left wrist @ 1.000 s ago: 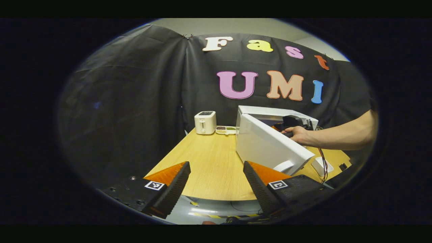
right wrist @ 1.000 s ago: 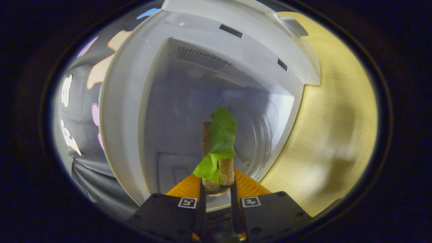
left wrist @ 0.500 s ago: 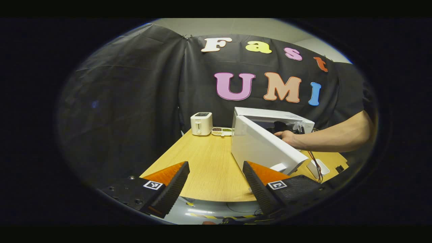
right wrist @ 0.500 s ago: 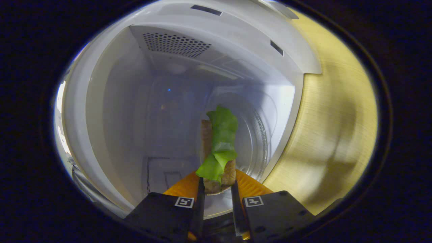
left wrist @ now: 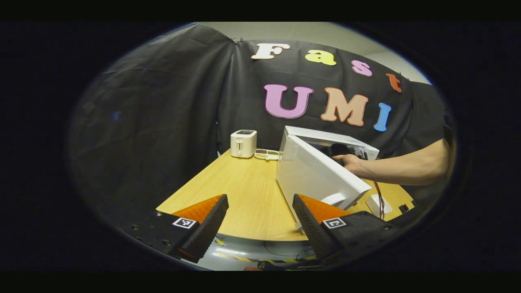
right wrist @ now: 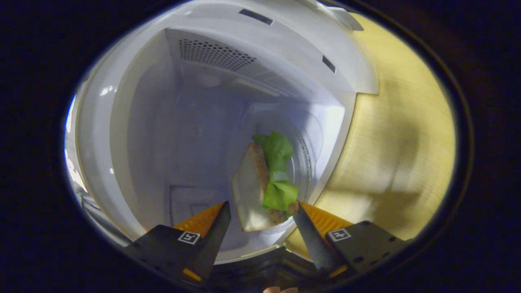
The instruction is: Open the microwave oven with the left hand, put the food in, and close the microwave oven.
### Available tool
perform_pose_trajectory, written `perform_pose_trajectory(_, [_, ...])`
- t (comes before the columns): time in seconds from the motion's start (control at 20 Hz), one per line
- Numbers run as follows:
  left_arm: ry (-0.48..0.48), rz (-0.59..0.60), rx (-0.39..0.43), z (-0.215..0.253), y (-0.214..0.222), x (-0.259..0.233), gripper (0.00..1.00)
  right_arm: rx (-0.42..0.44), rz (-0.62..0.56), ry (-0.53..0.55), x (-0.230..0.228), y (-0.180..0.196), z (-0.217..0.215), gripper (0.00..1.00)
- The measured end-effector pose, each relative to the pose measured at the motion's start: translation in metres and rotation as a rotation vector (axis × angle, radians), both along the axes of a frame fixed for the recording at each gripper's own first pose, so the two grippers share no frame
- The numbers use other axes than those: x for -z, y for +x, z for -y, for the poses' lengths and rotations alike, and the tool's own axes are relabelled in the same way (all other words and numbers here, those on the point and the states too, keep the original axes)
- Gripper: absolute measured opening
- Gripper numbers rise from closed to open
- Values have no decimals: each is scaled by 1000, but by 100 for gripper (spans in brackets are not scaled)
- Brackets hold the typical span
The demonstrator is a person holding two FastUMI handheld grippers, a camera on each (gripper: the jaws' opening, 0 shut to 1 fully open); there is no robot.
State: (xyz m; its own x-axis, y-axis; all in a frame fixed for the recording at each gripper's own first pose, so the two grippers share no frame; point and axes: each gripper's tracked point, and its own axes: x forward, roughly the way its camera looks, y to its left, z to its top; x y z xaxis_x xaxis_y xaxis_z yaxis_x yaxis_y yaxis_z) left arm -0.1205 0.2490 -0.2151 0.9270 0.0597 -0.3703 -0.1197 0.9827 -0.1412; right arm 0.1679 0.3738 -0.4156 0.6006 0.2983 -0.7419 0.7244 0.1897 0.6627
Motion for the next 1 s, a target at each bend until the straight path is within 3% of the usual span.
perform_pose_trajectory(0.15, [-17,1,1,3,-5,1,97,-38,-23,-29,2,-12,5,91])
perform_pose_trajectory(0.2, [-20,2,5,5,-5,1,95,-51,-14,-41,1,-15,8,100])
perform_pose_trajectory(0.25, [-19,0,11,6,-6,3,97,-63,-4,-74,1,-17,14,100])
perform_pose_trajectory(0.3, [-15,-2,17,7,-8,5,97,-77,7,-106,0,-20,21,91])
perform_pose_trajectory(0.55, [-4,-11,35,7,-9,10,97,-126,77,-204,-18,-31,52,91])
perform_pose_trajectory(0.6, [6,-16,48,7,-8,10,97,-135,107,-244,-24,-33,62,91])
perform_pose_trajectory(0.65, [17,-17,63,6,-8,10,97,-150,134,-284,-29,-36,72,100])
perform_pose_trajectory(0.75, [50,-9,88,5,-7,7,97,-212,191,-359,-39,-45,90,99])
perform_pose_trajectory(0.8, [62,-12,106,6,-5,7,97,-247,231,-415,-47,-50,101,90])
perform_pose_trajectory(0.95, [54,-43,173,20,-4,15,97,-357,377,-616,-77,-64,135,90])
perform_pose_trajectory(1.0, [52,-51,184,24,-2,16,95,-405,407,-669,-87,-72,144,99])
